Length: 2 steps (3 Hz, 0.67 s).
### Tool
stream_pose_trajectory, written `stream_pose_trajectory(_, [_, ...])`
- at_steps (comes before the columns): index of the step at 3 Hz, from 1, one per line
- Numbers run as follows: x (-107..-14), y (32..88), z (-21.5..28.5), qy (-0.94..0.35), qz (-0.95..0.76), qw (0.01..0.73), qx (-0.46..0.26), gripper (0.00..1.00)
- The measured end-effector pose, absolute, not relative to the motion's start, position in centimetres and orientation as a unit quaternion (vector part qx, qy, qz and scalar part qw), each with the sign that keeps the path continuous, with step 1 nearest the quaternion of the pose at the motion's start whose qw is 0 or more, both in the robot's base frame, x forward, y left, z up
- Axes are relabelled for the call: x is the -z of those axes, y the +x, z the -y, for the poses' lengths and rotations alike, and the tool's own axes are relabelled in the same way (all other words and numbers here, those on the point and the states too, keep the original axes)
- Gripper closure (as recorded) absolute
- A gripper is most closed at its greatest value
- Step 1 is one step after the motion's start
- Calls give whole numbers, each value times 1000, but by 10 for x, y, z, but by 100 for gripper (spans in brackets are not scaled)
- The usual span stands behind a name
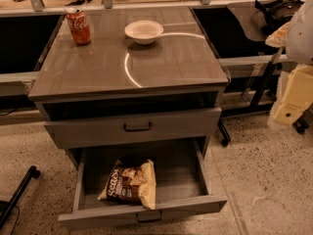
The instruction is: Pick brown chip bag from middle drawer and place on counter
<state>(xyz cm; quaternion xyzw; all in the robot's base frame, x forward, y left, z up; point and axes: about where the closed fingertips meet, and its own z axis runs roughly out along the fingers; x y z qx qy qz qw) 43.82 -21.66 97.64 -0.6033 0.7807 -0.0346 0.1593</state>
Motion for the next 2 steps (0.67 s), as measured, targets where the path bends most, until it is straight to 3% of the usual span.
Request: stream_pose_trajectory(2, [-965,437,209,-600,-782,168,6,0])
